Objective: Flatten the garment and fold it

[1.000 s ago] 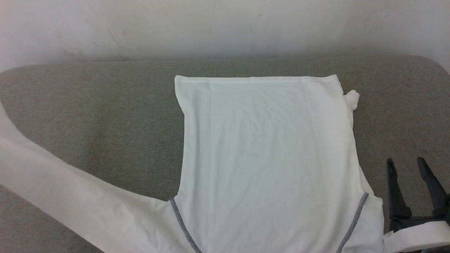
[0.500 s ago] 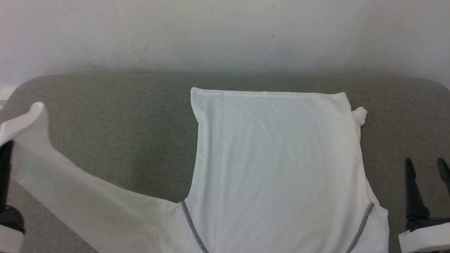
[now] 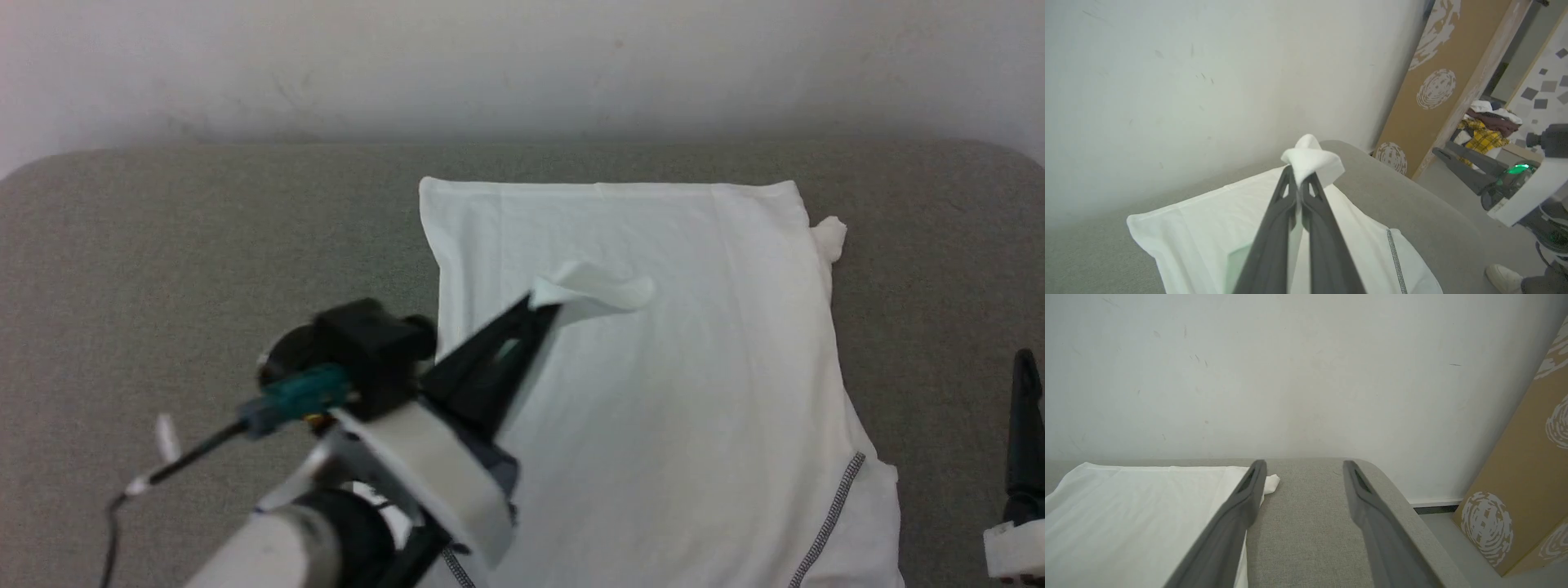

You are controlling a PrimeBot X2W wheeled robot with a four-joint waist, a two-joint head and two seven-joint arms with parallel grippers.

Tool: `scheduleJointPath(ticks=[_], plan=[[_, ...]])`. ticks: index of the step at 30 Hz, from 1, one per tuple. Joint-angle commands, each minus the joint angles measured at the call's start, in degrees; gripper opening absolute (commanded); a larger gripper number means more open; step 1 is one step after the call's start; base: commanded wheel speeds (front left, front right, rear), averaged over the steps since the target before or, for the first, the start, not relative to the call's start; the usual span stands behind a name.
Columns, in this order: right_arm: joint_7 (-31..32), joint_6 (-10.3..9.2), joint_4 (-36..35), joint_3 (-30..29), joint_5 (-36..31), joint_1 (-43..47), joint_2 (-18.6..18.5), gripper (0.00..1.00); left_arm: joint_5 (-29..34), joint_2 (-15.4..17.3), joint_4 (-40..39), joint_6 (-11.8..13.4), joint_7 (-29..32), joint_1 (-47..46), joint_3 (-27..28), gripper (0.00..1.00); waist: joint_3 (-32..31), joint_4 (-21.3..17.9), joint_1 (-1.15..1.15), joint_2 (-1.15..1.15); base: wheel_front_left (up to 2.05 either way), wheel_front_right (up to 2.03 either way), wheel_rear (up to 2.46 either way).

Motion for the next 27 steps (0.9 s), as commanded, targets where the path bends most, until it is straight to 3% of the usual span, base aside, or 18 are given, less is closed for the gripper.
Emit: scheduleJointPath(ticks=[1, 6, 11, 19, 27], plan=[[0.02, -0.04, -0.31, -0.24, 0.38, -0.81, 0.03, 1.0, 1.59, -1.57, 1.69, -0.68, 0.01, -1.54, -2.0, 0.0, 1.29, -1.07, -0.01, 0.0, 0.0, 0.0, 0.0], [0.03, -0.04, -0.93, -1.08, 0.5, -1.46, 0.03, 1.0, 5.49, -12.85, 14.5, -3.08, -1.63, -5.4, -14.27, 0.0, 3.44, -2.87, -0.01, 0.0, 0.0, 0.0, 0.0], [-0.07, -0.04, -1.05, -1.17, 0.68, -2.06, 0.03, 1.0, 7.84, -20.17, 27.89, -4.79, -4.93, -6.73, -21.51, 0.0, 5.53, -4.68, -0.01, 0.0, 0.0, 0.0, 0.0], [-0.49, -0.04, 0.31, 0.98, 0.91, -2.84, 0.03, 1.0, 7.58, -23.03, 46.43, -8.45, -7.23, -7.91, -31.94, 0.0, 7.06, -7.62, -0.01, 0.0, 0.0, 0.0, 0.0], [-0.65, -0.04, 1.79, 3.51, 0.32, -3.88, 0.03, 1.0, 4.88, -23.12, 56.69, -5.71, -10.41, -10.14, -37.75, 0.0, 6.85, -10.75, -0.01, 0.0, 0.0, 0.0, 0.0]])
